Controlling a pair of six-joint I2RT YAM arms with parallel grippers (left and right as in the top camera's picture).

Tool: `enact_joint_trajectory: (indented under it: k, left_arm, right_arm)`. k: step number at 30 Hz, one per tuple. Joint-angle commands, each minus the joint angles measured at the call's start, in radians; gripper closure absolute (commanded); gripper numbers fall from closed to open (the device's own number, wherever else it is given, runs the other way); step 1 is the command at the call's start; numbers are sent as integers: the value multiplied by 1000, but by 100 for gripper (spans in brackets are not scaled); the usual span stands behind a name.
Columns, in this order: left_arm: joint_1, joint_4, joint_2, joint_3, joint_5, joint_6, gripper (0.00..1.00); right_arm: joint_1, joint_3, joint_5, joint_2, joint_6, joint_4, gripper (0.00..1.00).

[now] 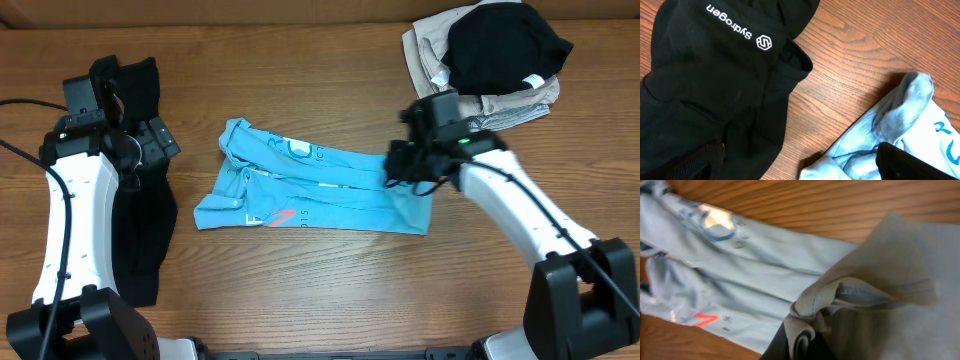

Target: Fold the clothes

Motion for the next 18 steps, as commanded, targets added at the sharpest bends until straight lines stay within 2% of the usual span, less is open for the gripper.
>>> enact_joint_trajectory:
  k: [1,3,5,6,9,12,15,18]
  left_arm:
    - [-6,2,-2,21,8,19,0]
    - [-6,2,-2,21,8,19,0]
    - [-6,3,-2,21,8,19,0]
    - [-6,4,-2,21,8,19,0]
    - [-6,3,-2,21,8,19,0]
    - [-6,3,-2,21,8,19,0]
    - [-6,2,-2,20,12,19,0]
    - [-6,-2,-2,19,12,19,0]
  right_arm:
    - [56,26,54,-12,66,40,96]
    - [75,26,53,-5,66,60,80]
    - [89,26,50,-1,66,74,73]
    - [93,26,43,-1,65,78,66]
    - [93,27,-11,-2,53,78,57]
    - [93,27,-46,-2,42,73,54]
    - [89,27,-41,-2,42,63,43]
    - [77,27,3,-2,43,51,40]
